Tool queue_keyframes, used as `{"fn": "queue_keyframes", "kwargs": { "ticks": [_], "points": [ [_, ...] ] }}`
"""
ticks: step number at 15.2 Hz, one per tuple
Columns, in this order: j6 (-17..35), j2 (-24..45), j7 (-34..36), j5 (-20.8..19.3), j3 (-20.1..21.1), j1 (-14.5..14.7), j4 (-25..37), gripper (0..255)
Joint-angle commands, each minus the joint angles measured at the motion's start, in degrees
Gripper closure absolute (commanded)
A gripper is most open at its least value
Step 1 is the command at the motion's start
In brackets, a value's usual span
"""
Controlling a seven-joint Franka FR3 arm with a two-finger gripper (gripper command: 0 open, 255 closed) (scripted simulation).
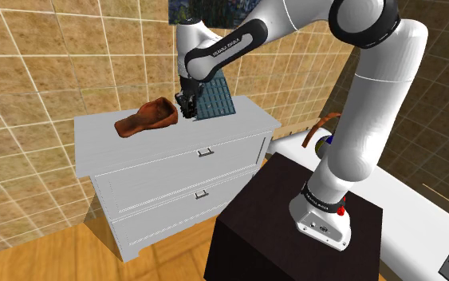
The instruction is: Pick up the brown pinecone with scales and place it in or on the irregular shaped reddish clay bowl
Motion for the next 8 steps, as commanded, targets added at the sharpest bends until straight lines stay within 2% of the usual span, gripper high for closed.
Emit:
{"fn": "queue_keyframes", "kwargs": {
  "ticks": [1, 8],
  "points": [
    [-1.35, -0.82, -0.72, 0.48, 0.03, -0.16, 0.63, 255],
    [-6.05, -3.26, -2.24, 1.77, 0.31, -0.21, 3.05, 255]
  ]
}}
